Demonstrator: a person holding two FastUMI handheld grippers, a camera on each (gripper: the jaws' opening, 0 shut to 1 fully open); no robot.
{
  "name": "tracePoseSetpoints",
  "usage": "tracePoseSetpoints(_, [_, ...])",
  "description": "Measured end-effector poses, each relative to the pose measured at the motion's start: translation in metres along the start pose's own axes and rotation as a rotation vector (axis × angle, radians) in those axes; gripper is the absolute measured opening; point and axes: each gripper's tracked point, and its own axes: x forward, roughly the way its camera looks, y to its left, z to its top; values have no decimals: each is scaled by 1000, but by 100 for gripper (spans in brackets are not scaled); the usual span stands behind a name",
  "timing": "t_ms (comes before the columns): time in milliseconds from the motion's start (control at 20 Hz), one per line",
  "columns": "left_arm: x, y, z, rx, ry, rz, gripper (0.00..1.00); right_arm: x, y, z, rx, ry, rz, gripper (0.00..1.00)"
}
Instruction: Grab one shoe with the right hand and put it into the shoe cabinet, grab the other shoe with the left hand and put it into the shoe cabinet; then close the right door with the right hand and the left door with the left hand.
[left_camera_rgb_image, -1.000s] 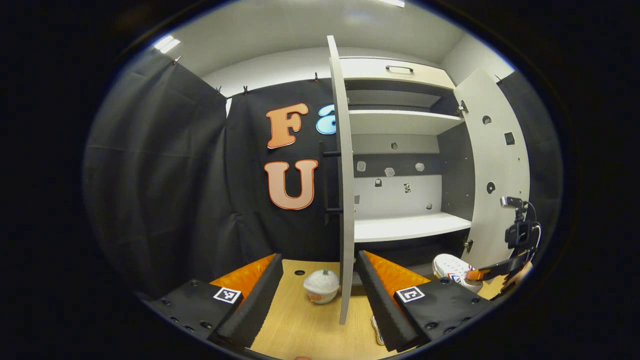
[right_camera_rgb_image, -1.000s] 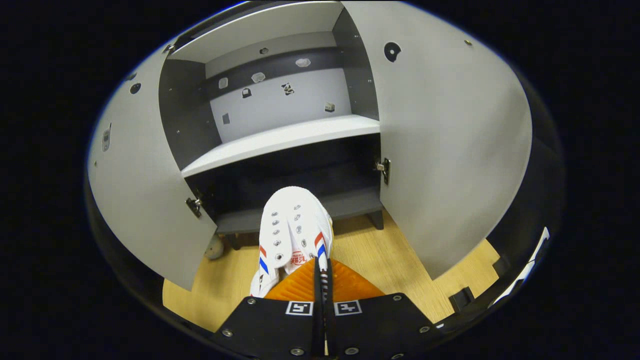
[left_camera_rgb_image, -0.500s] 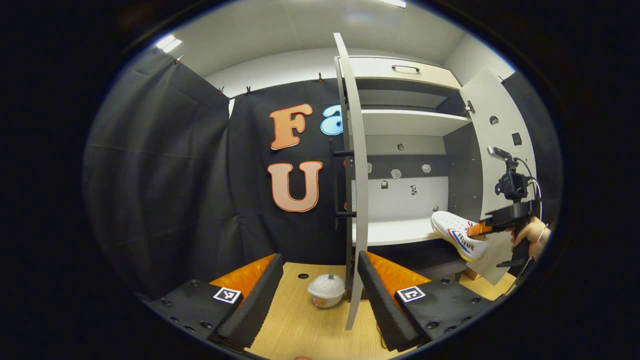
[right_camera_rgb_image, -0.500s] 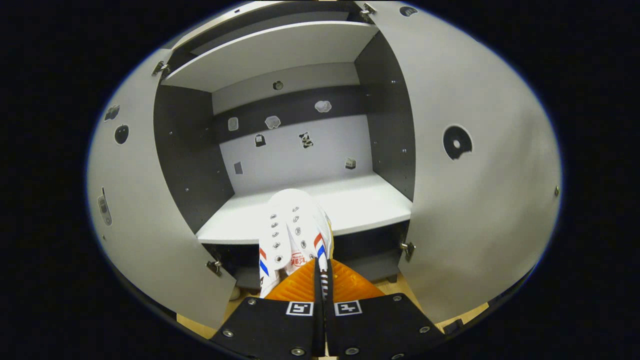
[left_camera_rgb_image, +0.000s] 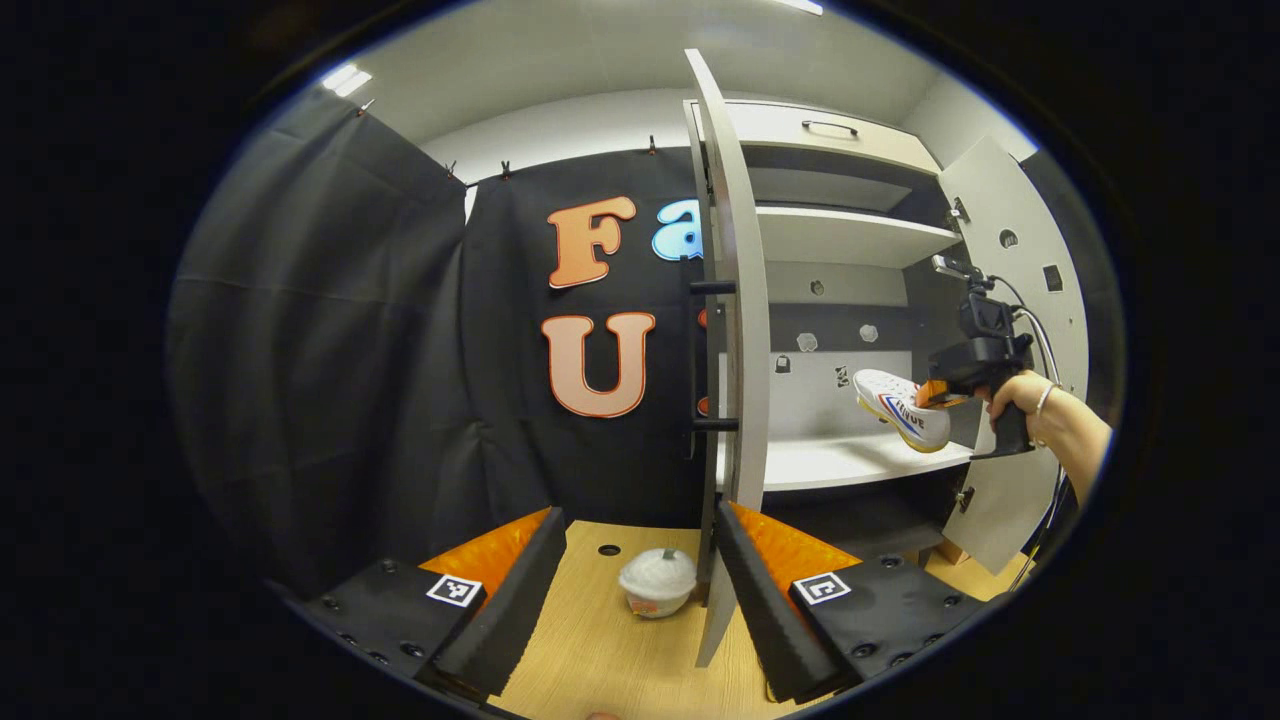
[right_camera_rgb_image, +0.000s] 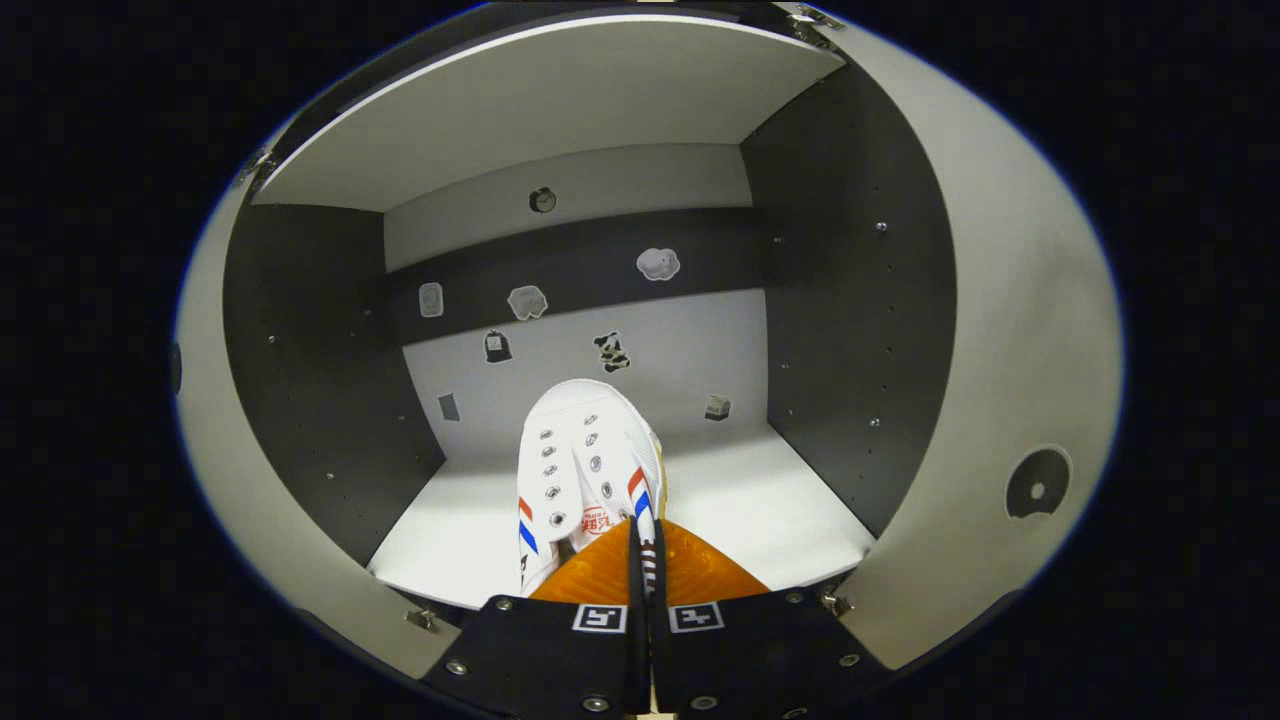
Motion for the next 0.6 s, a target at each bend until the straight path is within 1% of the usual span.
tracePoseSetpoints(50, [3,2,1,3,0,4,97,14,-1,-1,3,17,-10,1])
tracePoseSetpoints(100, [6,2,1,6,1,8,97,27,-3,-5,5,38,-17,1])
tracePoseSetpoints(150, [8,4,0,9,3,12,95,38,-4,-9,12,59,-23,1])
tracePoseSetpoints(200, [9,5,0,11,5,17,98,47,-7,-14,16,82,-32,1])
tracePoseSetpoints(300, [12,6,-2,13,8,23,96,63,-12,-28,16,128,-50,0])
tracePoseSetpoints(450, [16,7,-4,19,17,29,95,73,-15,-40,13,168,-60,1])
tracePoseSetpoints(500, [17,6,-5,17,19,28,99,74,-15,-42,16,173,-59,1])
tracePoseSetpoints(550, [18,5,-6,14,22,25,96,76,-16,-44,20,180,-62,1])
tracePoseSetpoints(600, [19,4,-8,13,26,25,96,78,-16,-44,27,185,-61,1])
